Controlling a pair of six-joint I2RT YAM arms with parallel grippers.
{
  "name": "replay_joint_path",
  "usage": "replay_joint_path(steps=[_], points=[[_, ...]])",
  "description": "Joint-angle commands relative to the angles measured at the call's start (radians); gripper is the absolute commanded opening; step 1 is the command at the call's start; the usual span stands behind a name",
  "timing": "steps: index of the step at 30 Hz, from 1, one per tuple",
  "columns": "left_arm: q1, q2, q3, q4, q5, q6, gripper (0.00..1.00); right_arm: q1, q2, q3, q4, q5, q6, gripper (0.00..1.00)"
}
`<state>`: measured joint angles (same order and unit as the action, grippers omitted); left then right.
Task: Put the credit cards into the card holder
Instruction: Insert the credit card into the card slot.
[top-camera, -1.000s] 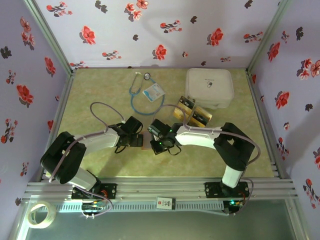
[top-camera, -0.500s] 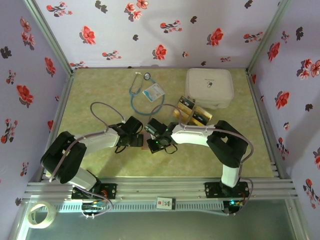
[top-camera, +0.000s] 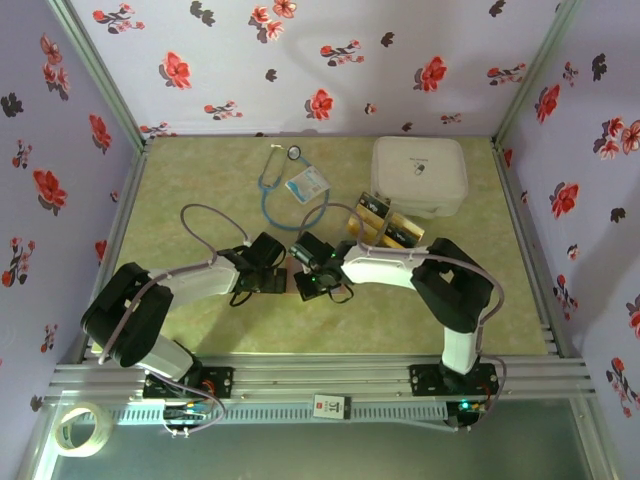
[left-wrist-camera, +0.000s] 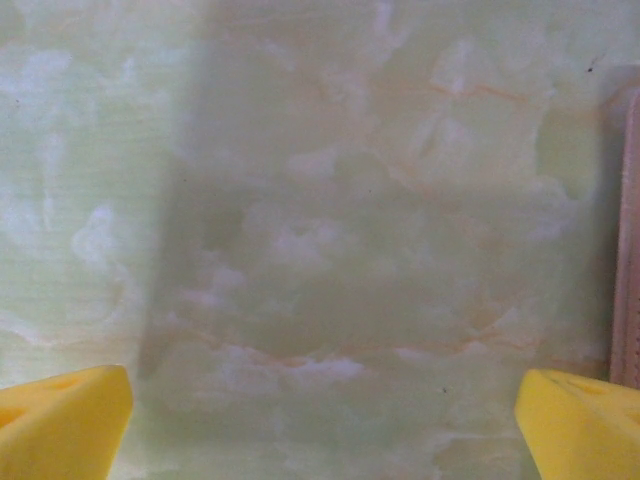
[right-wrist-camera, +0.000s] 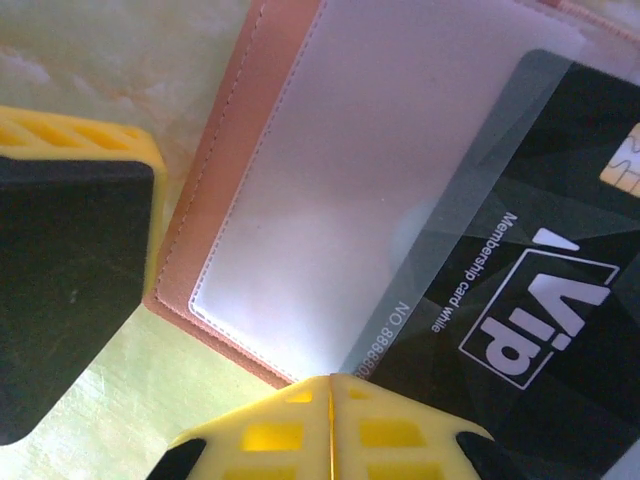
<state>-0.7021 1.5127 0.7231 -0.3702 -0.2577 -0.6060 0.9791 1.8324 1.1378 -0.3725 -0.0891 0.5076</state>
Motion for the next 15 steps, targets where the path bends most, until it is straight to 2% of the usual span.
replay_joint_path(steps=[1, 4, 8, 11, 15], points=[[-0.005, 0.024, -0.004, -0.001, 0.007, 0.006, 1.0, -0.019, -0.082, -0.008, -0.018, 0.05, 0.007, 0.08], [-0.006, 0.026, -0.003, 0.0, 0.008, 0.009, 1.0, -0.047, -0.117, -0.043, -0.012, 0.063, 0.02, 0.12], [-0.005, 0.025, -0.004, 0.002, 0.01, 0.01, 1.0, -0.109, -0.154, -0.112, 0.035, 0.033, 0.059, 0.29], [-0.005, 0.026, -0.002, 0.001, 0.011, 0.01, 1.0, -0.136, -0.173, -0.149, 0.072, 0.007, 0.084, 0.33], [-0.005, 0.032, 0.004, 0.004, 0.014, 0.012, 1.0, -0.149, -0.179, -0.172, 0.095, 0.0, 0.104, 0.3]])
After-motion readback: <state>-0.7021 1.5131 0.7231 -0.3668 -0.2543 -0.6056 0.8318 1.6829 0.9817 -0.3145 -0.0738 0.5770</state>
